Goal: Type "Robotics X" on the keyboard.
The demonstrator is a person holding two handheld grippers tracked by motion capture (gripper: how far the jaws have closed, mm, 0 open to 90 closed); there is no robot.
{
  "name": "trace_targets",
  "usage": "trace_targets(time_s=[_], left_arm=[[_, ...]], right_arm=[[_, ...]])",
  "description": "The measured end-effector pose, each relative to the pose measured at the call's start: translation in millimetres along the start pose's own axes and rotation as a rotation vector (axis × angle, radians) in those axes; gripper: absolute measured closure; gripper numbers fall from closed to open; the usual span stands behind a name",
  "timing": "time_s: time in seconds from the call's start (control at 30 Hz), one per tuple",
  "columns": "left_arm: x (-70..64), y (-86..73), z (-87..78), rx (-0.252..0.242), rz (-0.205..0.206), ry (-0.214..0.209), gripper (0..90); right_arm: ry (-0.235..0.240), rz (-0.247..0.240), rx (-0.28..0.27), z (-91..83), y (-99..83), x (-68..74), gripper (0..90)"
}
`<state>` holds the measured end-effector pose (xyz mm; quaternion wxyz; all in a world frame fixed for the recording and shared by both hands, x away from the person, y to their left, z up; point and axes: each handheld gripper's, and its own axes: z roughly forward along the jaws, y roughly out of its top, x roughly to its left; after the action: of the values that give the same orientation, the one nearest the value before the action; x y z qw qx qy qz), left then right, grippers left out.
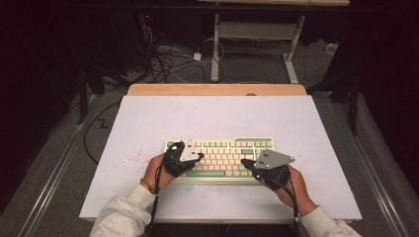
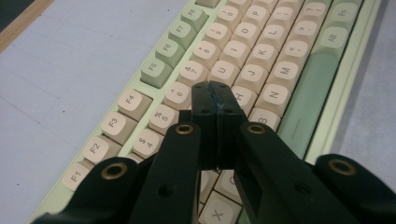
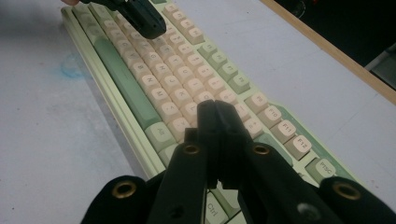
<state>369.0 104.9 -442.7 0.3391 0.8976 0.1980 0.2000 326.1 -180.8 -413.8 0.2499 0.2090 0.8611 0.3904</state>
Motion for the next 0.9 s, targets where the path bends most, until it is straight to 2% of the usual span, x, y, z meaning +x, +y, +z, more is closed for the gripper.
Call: trace_targets(time_s=[0.4, 0.9], left_arm=[[4.5, 6.2, 12.1, 0.023, 0.001, 0.001, 87.7], [7.4, 6.2, 18.6, 0.051, -0.004, -0.005, 87.7]], right_arm=[[0.007, 0.003, 0.010, 2.1, -1.4, -1.8, 90.0], [0.011, 0.007, 0.010, 2.4, -2.4, -3.0, 90.0]])
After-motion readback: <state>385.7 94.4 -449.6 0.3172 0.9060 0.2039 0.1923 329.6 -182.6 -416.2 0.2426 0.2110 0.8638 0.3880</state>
